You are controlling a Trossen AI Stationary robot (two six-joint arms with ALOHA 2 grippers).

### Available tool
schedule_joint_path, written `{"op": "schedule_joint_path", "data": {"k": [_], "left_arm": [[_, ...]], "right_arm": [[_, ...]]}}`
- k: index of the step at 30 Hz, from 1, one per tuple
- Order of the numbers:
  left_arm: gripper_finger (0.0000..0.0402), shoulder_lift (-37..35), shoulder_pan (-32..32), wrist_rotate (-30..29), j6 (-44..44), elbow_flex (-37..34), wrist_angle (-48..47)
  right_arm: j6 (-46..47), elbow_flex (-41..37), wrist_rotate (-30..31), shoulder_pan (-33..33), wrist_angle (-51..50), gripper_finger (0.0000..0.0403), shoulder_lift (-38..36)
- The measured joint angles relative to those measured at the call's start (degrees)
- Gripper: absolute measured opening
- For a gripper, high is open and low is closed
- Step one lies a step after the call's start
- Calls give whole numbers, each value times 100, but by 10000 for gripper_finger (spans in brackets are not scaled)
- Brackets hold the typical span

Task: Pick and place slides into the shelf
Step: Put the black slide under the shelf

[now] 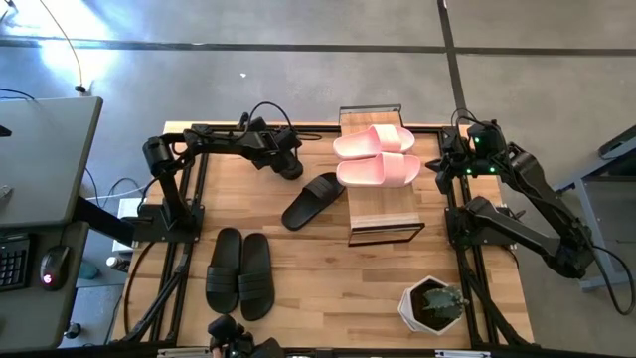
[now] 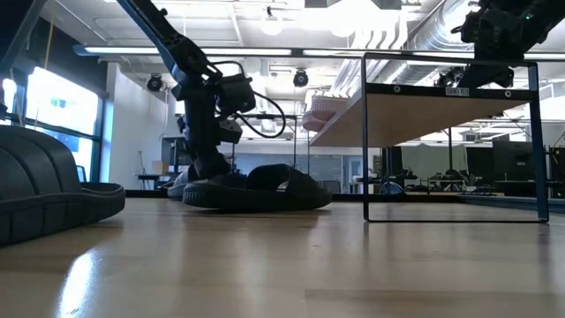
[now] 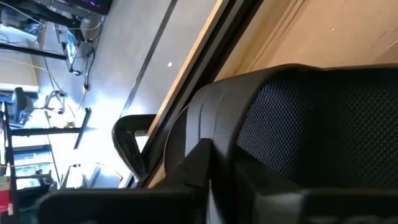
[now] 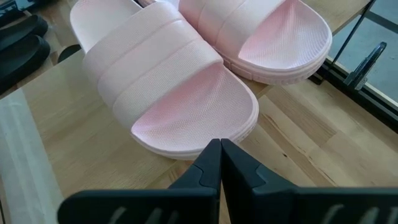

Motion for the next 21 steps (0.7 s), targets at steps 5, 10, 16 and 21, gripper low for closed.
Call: {"op": "schedule_joint_path", "data": {"k": [5,10,16,21], "left_arm": [[16,-5,-8,-23,43,0,-24],[8,-228,-62,-60,64,0,-150],[3,-818,-210,-100,46,-2,-353],[2,-1587,-537,-101,51,-2,-589]], "right_arm": [[0,-1,-1,1,0,0,0],[0,-2,0,1,-2,0,0],[0,-2,-2,1,-2,0,0],[0,-1,0,-1,-4,0,-2]]}}
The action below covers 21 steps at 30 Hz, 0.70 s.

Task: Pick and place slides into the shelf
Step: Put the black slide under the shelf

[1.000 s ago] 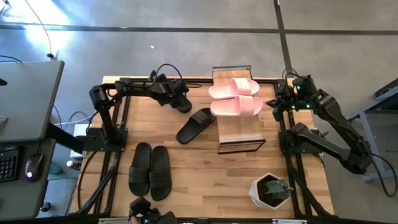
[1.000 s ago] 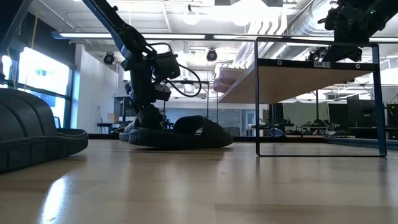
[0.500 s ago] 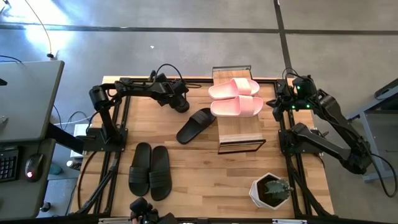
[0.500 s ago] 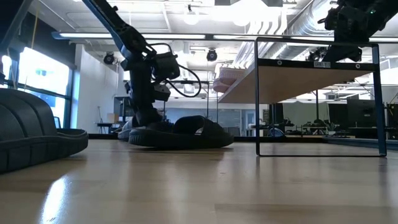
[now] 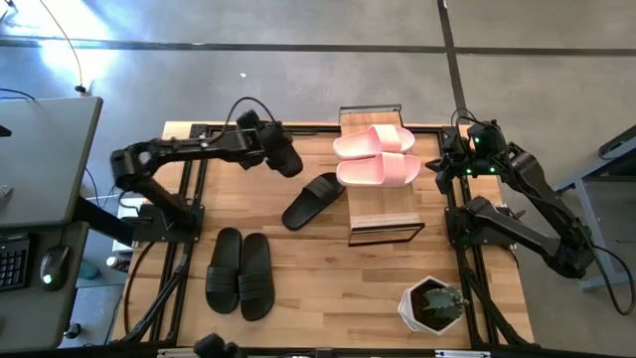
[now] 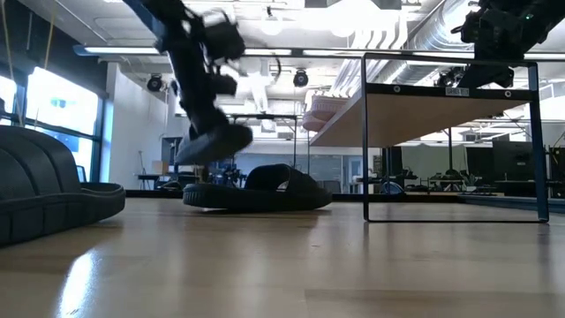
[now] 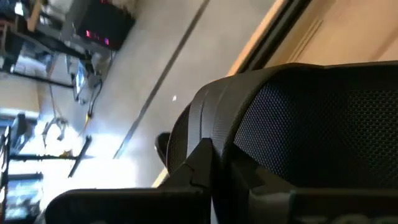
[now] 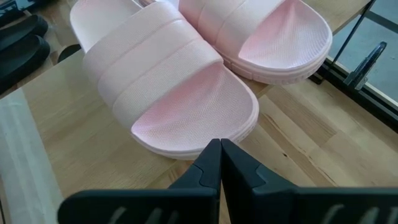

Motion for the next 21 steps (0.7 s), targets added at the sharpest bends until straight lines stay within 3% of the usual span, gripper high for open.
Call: {"op": "schedule_joint_path", "data": {"k": [5,12,16,21], "left_arm": [[2,-907,-467,228,585,2,-353],[1,-1978,-1392,1579,1570,2,-901],[0,-2322,-2072,2332,1735,4,-838],[0,-2314,-2953,2790,1666,4,-815]], "right_arm": [[0,-1,-1,0,0,0,2],[-1,0,-2,1,-1,0,1],[-2,-1,-2,0,-2,0,2],[-2,-1,-3,2,-1,0,1]]}}
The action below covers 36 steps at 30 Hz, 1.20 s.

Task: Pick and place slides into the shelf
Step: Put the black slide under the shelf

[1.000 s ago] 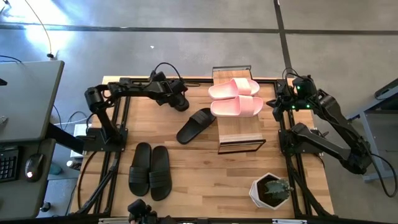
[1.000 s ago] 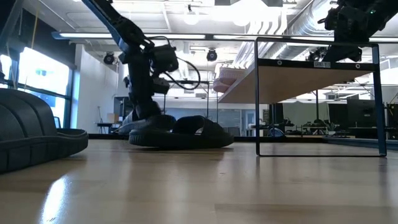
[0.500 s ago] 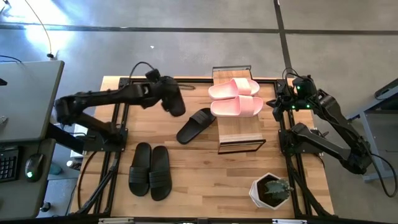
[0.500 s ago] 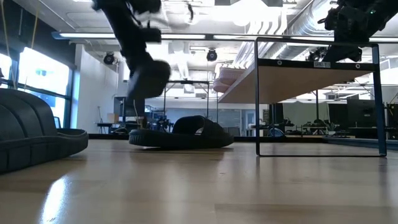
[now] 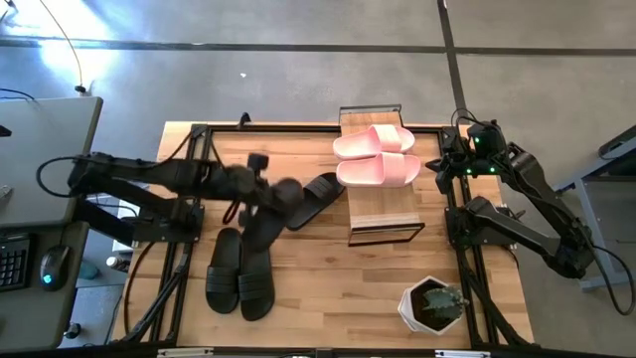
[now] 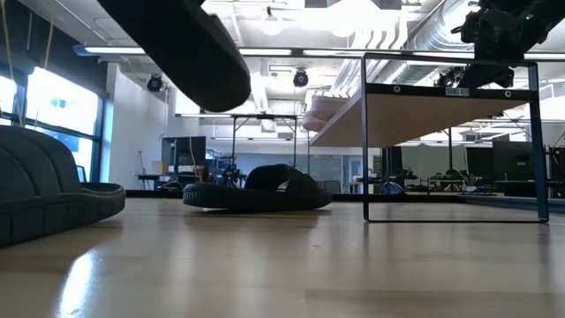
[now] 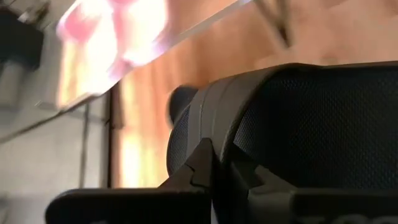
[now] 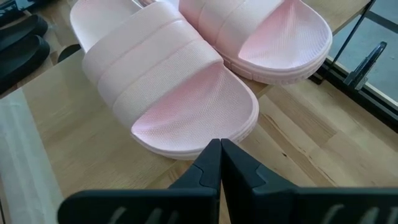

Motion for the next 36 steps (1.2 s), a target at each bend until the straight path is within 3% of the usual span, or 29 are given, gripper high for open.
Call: {"op": "schedule_joint_path", "data": {"k": [7,16,25,31,36], "left_arm": [[0,793,-1142,-286,-191,0,443],[0,2396,-1750,-1171,113,-2,1380],[0,3181,-1698,-1219,794,-1,2563],[0,3620,-1413,-1236,1059,-4,2569],[0,3909,-1198,-1428,1555,-2,3107]], "right_arm": [[0,0,-1,0,-1,0,1],[0,1,-1,-2,1,0,-1],[0,2,-1,-2,1,0,0],[0,1,-1,-2,1,0,-1],[-2,0,-2,-1,1,0,1]]}}
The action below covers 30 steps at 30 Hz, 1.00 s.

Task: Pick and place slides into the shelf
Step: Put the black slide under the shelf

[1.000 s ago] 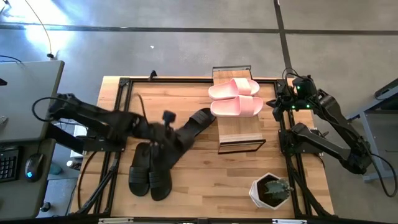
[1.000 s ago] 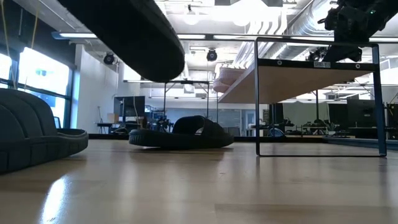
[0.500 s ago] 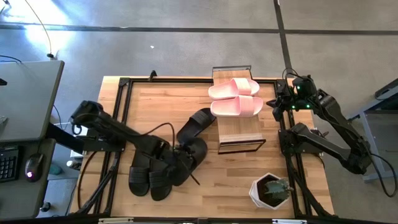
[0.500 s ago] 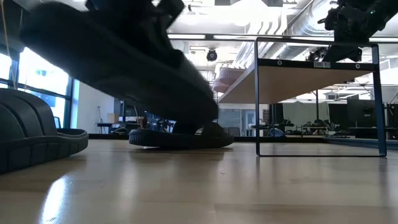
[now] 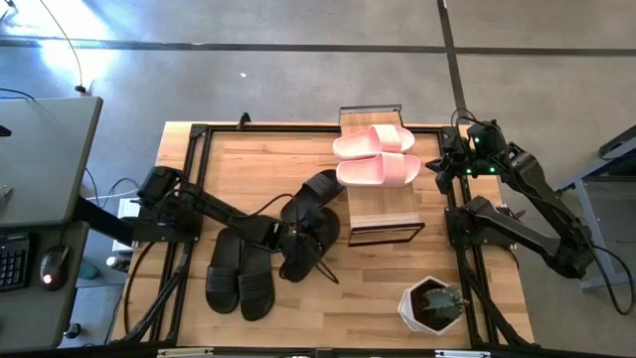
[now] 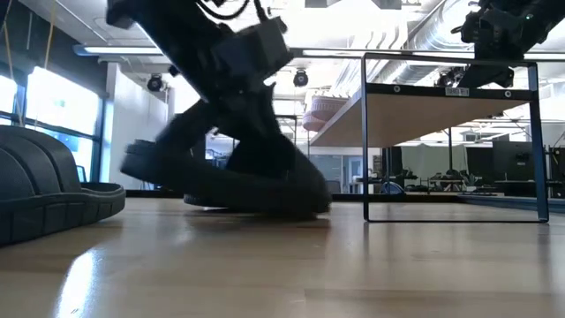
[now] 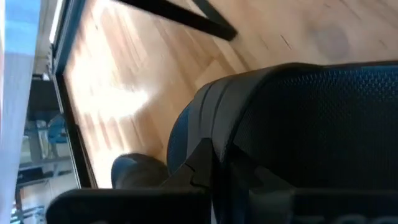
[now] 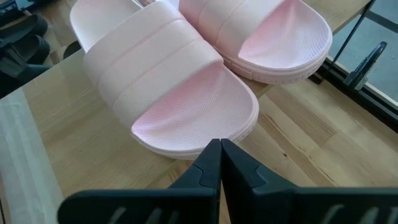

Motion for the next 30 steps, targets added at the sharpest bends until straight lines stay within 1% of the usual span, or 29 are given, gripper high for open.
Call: {"op": "schedule_joint_path", "data": {"k": [4,8,11,16,22,26,30], "left_arm": [[0,100,159,101,407,0,252],[0,99,327,191,769,0,272],[0,99,470,297,1203,0,277],[0,77,752,879,1751,4,310],[0,86,1002,1099,2093,3,703],[1,106,1116,1345,2313,4,648],[14,174,1127,1347,2303,4,686]], "right_arm": [[0,0,-1,-1,0,0,0],[-17,0,-9,-1,-2,0,-2],[-20,2,-19,-1,-2,0,0],[-20,1,-22,1,-2,0,-2],[-20,0,-21,1,-4,0,-2],[-20,0,-21,0,-2,0,-2],[-20,0,-19,-1,-2,0,-2]]}}
